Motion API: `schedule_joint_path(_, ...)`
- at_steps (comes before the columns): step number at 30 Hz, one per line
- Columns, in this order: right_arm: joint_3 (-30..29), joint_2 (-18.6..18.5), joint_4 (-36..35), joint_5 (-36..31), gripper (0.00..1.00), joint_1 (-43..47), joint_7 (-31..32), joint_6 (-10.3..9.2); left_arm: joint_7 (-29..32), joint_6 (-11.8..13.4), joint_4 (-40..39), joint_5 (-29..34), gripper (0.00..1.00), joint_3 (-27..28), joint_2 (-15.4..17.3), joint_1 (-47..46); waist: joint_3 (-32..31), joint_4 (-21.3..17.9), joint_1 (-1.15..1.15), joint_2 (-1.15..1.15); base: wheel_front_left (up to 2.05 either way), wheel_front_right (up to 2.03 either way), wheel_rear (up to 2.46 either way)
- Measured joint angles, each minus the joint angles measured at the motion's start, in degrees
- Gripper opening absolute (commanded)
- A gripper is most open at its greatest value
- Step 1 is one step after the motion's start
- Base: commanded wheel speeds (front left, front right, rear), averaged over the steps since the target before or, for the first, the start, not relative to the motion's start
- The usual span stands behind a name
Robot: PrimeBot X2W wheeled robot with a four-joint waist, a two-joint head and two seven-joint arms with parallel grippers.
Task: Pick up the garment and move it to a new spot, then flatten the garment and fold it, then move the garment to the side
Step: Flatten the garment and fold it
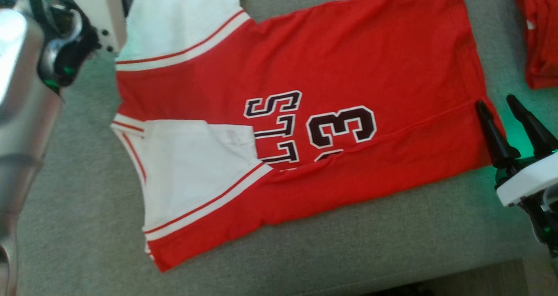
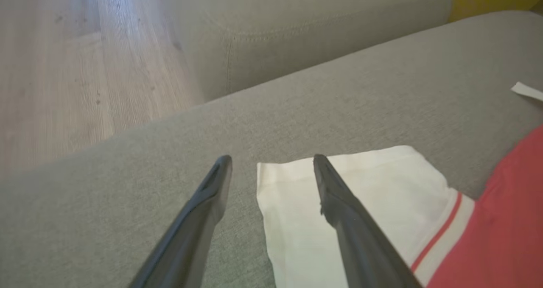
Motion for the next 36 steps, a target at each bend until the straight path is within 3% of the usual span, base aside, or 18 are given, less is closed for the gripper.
schedule_joint_path(7, -0.27, 0.34, -0.54, -0.44, 1.0, -1.77, 0.15, 0.0, 5.09, 0.16, 8.48, 0.66, 1.0, -0.86, 0.18, -3.5, 2.76, -3.06, -0.01, 0.0, 0.0, 0.0, 0.0)
schedule_joint_path(22, 0.81, 1.74, 0.92, -0.49, 1.0, -2.65, -0.65, 0.0, 6.58, 0.08, 13.6, 2.58, 0.98, -2.3, 1.54, -6.89, 4.58, -6.27, -0.02, 0.0, 0.0, 0.0, 0.0)
schedule_joint_path(23, 0.87, 1.74, 0.99, -0.49, 1.0, -2.76, -0.7, 0.0, 6.82, 0.08, 13.61, 2.58, 0.87, -2.3, 1.64, -6.93, 4.63, -6.38, -0.02, 0.0, 0.0, 0.0, 0.0)
schedule_joint_path(25, 0.96, 1.74, 1.18, -0.49, 1.0, -3.23, -1.1, 0.0, 7.49, 0.11, 13.62, 2.31, 0.47, -2.26, 1.63, -7.09, 4.63, -6.55, -0.01, 0.0, 0.0, 0.0, 0.0)
schedule_joint_path(27, 0.94, 1.74, 1.24, -0.49, 1.0, -3.57, -1.13, 0.0, 8.04, 0.37, 13.62, 1.78, 0.22, -2.25, 1.59, -7.11, 4.54, -6.65, -0.02, 0.0, 0.0, 0.0, 0.0)
schedule_joint_path(28, 0.96, 1.74, 1.31, -0.49, 1.0, -3.55, -1.14, 0.0, 8.13, 0.41, 13.62, 1.58, 0.0, -2.25, 1.59, -7.1, 4.49, -6.68, -0.02, 0.0, 0.0, 0.0, 0.0)
schedule_joint_path(36, 1.37, 1.68, 1.34, -0.49, 1.0, -4.47, -1.04, 0.0, 5.83, 0.47, 11.9, 1.53, 0.0, -2.55, 1.65, -6.73, 3.33, -6.28, -0.02, 0.0, 0.0, 0.0, 0.0)
